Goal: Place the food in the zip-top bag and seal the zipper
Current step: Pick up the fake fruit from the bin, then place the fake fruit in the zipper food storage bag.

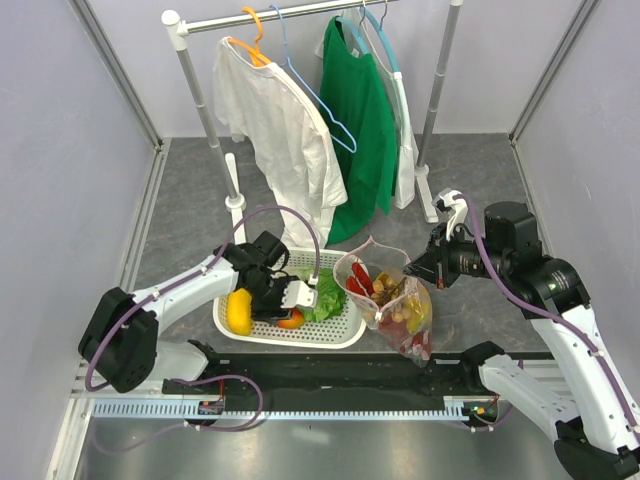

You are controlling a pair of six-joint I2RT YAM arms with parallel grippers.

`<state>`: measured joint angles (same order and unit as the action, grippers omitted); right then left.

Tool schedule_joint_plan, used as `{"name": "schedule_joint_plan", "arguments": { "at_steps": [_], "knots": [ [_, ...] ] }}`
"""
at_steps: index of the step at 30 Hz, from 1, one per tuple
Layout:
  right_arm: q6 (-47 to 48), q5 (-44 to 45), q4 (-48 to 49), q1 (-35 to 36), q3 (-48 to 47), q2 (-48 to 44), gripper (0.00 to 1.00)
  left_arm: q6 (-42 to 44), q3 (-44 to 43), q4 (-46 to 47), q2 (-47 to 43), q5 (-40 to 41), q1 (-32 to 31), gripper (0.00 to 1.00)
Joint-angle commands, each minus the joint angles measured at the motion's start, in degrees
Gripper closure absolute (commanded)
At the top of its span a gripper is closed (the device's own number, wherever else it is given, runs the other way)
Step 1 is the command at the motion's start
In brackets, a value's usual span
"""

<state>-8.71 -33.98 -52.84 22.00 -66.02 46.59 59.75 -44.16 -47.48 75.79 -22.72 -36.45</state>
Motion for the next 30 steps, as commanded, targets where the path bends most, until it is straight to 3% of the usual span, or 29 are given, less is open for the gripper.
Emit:
{"name": "schedule_joint_plan", "arguments": {
  "at_steps": [1, 2, 8, 13, 15, 20, 23, 27, 30],
  "knots": [
    [1.06, 0.58, 0.28, -0.03, -0.16, -0.01, 1.00, -0.51, -1.09, 0.65, -2.48, -3.20, 0.15, 0.50],
    [1.24, 0.75, 0.28, -0.03, -0.34, 0.08, 1.00, -0.25, -1.88, -1.10, -4.05, -3.90, 0.15, 0.58],
    [1.33, 1.19, 0.02, -0.11, -0.43, -0.27, 1.00, -1.21, -11.90, -14.20, -11.88, -9.18, 0.15, 0.78],
    [0.89, 1.02, 0.63, -0.03, 0.10, -0.18, 1.00, -2.00, -21.38, -21.76, -16.29, -12.16, 0.15, 0.83],
    [0.80, 0.76, 0.81, -0.03, 0.10, -0.18, 1.00, -6.20, -25.08, -21.86, -15.94, -14.01, 0.15, 0.86],
    [0.01, -0.30, 1.95, -0.03, 0.80, -0.18, 1.00, -27.69, -41.78, -9.59, -9.44, -24.47, -0.29, 0.85],
    [-0.17, -0.39, 1.95, -0.03, 0.37, 0.08, 1.00, -35.20, -46.18, 2.11, -5.50, -21.33, -4.75, 0.83],
    [-0.08, -0.48, 1.95, -0.11, -0.25, -0.27, 1.00, -35.31, -48.57, 7.13, -1.09, -16.04, -11.36, 0.82],
    [-0.34, -0.65, 1.95, -0.11, -0.16, -0.44, 1.00, -36.28, -43.58, 14.24, -0.56, -15.69, -14.52, 0.80]
  ]
}}
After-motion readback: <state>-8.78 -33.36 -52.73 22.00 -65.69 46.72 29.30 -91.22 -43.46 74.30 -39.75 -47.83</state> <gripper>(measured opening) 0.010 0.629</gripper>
